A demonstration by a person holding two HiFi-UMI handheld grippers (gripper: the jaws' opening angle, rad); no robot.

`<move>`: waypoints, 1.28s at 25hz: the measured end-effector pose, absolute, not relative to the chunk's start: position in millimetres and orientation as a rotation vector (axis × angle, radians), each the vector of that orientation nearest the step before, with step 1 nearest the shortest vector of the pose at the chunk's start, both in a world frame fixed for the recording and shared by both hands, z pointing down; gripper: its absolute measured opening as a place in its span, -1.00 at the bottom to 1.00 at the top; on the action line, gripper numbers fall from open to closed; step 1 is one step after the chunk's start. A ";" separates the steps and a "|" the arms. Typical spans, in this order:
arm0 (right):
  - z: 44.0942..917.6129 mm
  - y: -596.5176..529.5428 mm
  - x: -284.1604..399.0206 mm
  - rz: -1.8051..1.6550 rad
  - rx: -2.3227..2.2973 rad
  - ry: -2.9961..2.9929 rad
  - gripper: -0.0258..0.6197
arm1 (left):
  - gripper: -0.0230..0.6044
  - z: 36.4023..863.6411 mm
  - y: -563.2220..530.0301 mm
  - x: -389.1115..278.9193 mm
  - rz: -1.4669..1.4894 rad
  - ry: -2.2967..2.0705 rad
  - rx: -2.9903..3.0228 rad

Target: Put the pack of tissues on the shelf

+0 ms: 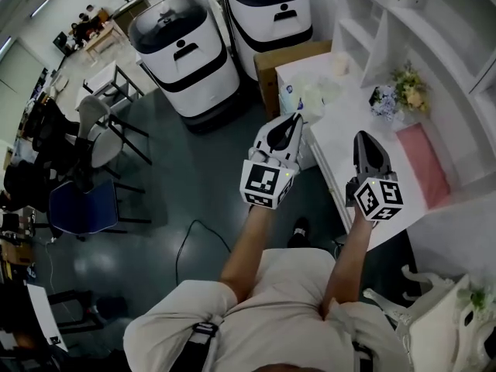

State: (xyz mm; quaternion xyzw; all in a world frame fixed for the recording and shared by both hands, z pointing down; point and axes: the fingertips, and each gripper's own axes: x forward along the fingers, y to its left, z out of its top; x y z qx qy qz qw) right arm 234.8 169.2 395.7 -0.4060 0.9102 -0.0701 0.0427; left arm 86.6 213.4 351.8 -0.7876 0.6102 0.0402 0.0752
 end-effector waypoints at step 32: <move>408.8 40.0 243.5 -0.255 -1.215 2.813 -0.71 | -0.89 363.6 97.3 79.1 0.185 1.904 -2.348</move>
